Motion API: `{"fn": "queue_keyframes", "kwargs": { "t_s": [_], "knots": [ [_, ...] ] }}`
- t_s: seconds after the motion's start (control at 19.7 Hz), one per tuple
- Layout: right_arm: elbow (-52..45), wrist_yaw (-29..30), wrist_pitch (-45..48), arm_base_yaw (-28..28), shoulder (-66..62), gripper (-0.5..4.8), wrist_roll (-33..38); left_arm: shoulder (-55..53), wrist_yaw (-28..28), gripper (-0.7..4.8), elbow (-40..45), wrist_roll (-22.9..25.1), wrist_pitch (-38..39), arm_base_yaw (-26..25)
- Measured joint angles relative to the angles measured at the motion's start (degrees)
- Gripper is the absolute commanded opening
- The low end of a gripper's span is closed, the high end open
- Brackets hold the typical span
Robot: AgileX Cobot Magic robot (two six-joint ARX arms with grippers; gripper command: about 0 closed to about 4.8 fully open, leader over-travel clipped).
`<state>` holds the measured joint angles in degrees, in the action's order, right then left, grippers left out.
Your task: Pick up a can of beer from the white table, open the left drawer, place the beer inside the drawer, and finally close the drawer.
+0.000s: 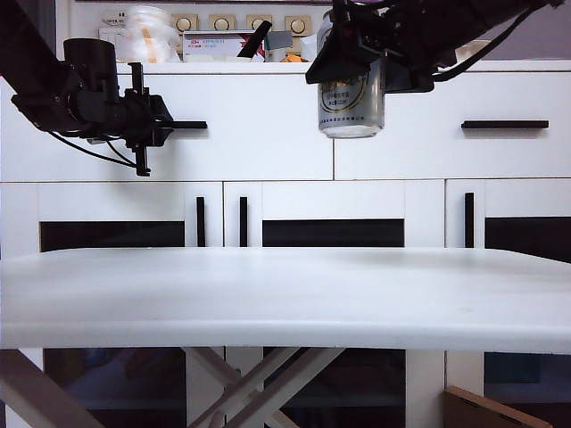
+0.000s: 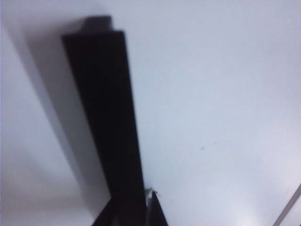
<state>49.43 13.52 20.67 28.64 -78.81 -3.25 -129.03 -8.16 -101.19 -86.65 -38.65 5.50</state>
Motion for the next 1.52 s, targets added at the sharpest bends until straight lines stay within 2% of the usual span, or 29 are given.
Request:
{"fn": "queue_keyframes", "kwargs": {
  "t_s": [0.3,0.76,1.12,1.32,1.52],
  "knots": [
    [-0.02,-0.04,0.0,0.0,0.0,1.98,0.02,-0.26,-1.29,-0.07,0.02,1.77,-1.07,-0.15],
    [0.0,-0.04,0.0,0.0,0.0,1.98,0.0,-0.33,-1.36,-0.07,0.0,1.95,-1.27,0.39],
    [0.0,-2.43,0.0,0.02,0.0,1.98,0.0,2.89,0.87,-0.07,2.99,3.45,1.9,0.59],
    [0.0,-2.67,0.0,-0.02,0.0,1.98,0.0,7.69,4.48,-0.07,14.71,3.82,-7.56,0.63],
    [0.0,-2.64,0.0,-0.02,0.0,1.98,0.0,10.23,4.72,-0.07,22.51,3.82,-15.82,0.81]
  ]
}}
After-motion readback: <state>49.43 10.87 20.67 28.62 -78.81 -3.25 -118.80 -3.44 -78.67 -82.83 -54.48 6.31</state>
